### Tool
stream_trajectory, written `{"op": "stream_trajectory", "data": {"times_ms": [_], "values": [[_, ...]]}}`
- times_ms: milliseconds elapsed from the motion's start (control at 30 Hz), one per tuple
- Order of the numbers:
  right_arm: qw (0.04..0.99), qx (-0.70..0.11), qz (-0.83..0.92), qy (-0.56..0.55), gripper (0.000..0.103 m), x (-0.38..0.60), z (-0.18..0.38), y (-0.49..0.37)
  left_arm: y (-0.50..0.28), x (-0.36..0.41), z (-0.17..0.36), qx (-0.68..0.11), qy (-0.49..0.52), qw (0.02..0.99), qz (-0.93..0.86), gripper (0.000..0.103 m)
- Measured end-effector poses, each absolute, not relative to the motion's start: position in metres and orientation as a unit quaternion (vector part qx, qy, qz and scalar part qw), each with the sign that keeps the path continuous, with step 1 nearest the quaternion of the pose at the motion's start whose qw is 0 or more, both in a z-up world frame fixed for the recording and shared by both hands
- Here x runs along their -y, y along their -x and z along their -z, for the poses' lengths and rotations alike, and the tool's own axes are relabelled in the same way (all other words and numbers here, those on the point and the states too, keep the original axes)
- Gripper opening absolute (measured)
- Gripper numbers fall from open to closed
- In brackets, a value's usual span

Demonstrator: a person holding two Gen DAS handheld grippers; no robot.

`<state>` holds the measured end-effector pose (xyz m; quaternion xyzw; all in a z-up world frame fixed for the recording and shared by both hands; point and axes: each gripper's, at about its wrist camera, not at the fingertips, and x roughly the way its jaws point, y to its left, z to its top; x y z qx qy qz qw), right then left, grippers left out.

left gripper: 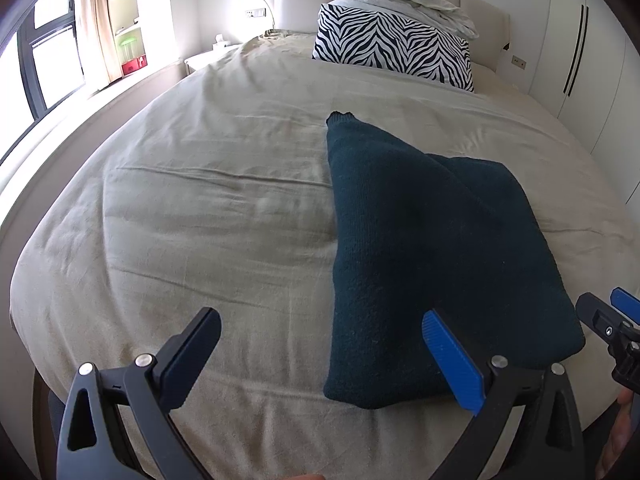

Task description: Fold small clothes

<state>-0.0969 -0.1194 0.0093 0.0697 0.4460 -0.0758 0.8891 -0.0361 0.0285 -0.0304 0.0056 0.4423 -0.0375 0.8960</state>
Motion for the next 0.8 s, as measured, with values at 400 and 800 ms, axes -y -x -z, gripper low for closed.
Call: {"op": "stream_trajectory", "data": {"times_ms": [400,800], "values": [[0.888,-0.449,0.076,-0.071,0.103,0.1185,-0.0071,0.0965,0.0355,-0.0282,0.0337,-0.445,-0.007,0.895,0.038,0.103],[0.888,-0.449,0.076,-0.071,0.103,0.1182,-0.0068,0.0968,0.0358,-0.028,0.0334,-0.445,-0.008,0.895,0.037,0.103]]}}
